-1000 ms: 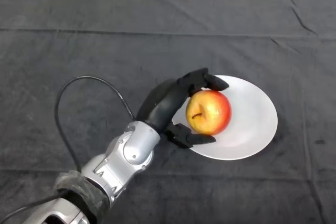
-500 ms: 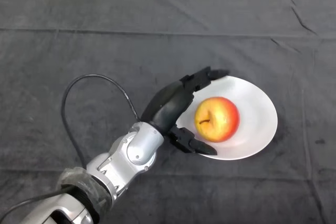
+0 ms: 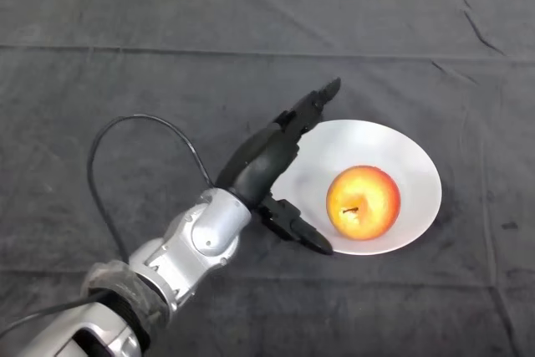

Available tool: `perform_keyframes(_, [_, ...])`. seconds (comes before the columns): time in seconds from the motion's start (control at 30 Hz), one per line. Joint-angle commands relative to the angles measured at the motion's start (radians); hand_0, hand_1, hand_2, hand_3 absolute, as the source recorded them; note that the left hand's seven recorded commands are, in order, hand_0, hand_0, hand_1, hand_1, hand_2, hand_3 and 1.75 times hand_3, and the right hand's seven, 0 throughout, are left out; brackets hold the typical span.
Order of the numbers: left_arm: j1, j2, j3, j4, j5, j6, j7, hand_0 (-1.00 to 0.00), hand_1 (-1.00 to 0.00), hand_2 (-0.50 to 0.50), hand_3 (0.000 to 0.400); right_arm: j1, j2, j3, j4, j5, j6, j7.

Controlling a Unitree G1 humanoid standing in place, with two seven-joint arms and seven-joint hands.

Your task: Move the apple to the plate

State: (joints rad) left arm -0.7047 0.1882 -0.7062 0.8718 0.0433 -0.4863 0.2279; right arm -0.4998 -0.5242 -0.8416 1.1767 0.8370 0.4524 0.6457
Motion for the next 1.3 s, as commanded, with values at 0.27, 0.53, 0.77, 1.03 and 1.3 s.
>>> perform_keyframes(0.27, [-0.065, 0.13, 0.091, -0.028, -0.047, -0.044, -0.04, 0.0, 0.0, 0.0, 0.0, -0.008, -0.03, -0.0193, 0.015, -0.0092, 0.003, 0.0077])
perform_keyframes(0.53, [-0.015, 0.221, 0.218, -0.111, -0.076, -0.068, -0.006, 0.0, 0.0, 0.0, 0.0, -0.008, -0.029, -0.0191, 0.015, -0.0096, 0.003, 0.0078])
perform_keyframes(0.77, [0.065, 0.284, 0.324, -0.206, -0.081, -0.082, 0.055, 0.0, 0.0, 0.0, 0.0, -0.008, -0.029, -0.0189, 0.013, -0.01, 0.003, 0.0074])
perform_keyframes(1.03, [0.168, 0.342, 0.437, -0.299, -0.084, -0.093, 0.108, 0.0, 0.0, 0.0, 0.0, -0.007, -0.028, -0.0187, 0.011, -0.0104, 0.002, 0.0064])
perform_keyframes(1.3, [0.258, 0.389, 0.553, -0.315, -0.105, -0.136, 0.129, 0.0, 0.0, 0.0, 0.0, -0.006, -0.027, -0.0184, 0.009, -0.0106, 0.002, 0.0054])
